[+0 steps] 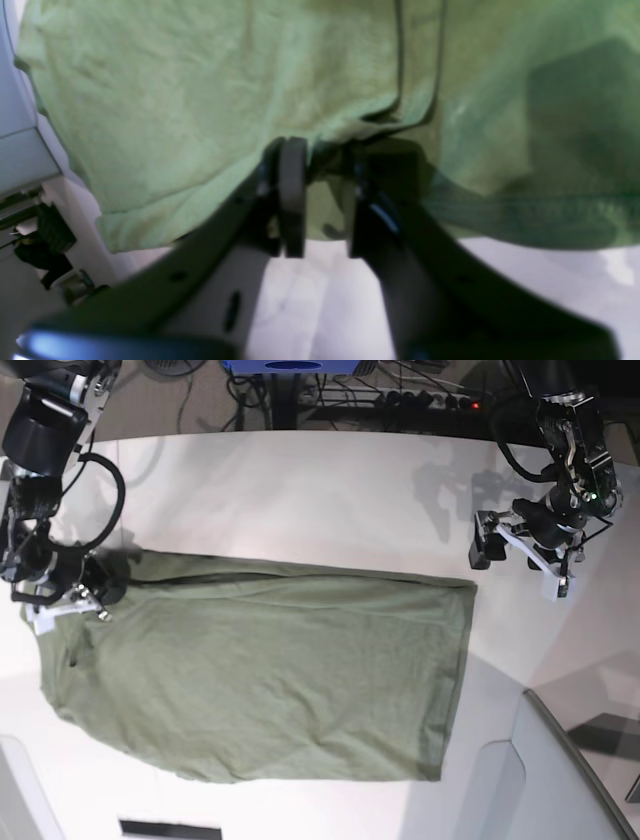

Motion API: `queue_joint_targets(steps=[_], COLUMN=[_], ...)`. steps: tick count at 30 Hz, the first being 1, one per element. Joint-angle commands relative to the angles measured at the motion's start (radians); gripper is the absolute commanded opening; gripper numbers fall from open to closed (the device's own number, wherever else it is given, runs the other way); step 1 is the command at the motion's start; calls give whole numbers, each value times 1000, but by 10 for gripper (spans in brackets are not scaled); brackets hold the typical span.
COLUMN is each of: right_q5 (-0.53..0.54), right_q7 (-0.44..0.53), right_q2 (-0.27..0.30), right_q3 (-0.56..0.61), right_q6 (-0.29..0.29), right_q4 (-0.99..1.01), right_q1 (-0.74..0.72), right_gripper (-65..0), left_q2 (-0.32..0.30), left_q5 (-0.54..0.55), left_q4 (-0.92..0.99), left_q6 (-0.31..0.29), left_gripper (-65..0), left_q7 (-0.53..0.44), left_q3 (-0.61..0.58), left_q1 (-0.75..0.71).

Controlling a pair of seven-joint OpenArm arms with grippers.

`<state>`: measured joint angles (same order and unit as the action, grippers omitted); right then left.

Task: Layout the t-shirt on the table in an organized manner, then fold the t-shirt properly

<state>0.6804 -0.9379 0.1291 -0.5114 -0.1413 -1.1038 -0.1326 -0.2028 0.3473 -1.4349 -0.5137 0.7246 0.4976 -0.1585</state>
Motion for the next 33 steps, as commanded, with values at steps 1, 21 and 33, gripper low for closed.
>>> queue_joint_targets(steps=[1, 21, 33], right_q5=[19, -24, -83], right_q7=[9, 1, 6], right_q2=[14, 16, 10], right_q3=[-3, 10, 10], right_q6=[-8, -62, -63], right_q4=[-8, 166, 245], right_q1=[-26, -293, -336], right_gripper=[-587, -650, -647], left_q2=[-13, -16, -17], left_q5=[14, 14, 14], left_q4=[-11, -11, -11], left_q6=[-4, -4, -4], left_gripper=[0, 0, 0], left_q7=[-18, -18, -18], left_q3=[5, 5, 5], left_q1=[4, 6, 9])
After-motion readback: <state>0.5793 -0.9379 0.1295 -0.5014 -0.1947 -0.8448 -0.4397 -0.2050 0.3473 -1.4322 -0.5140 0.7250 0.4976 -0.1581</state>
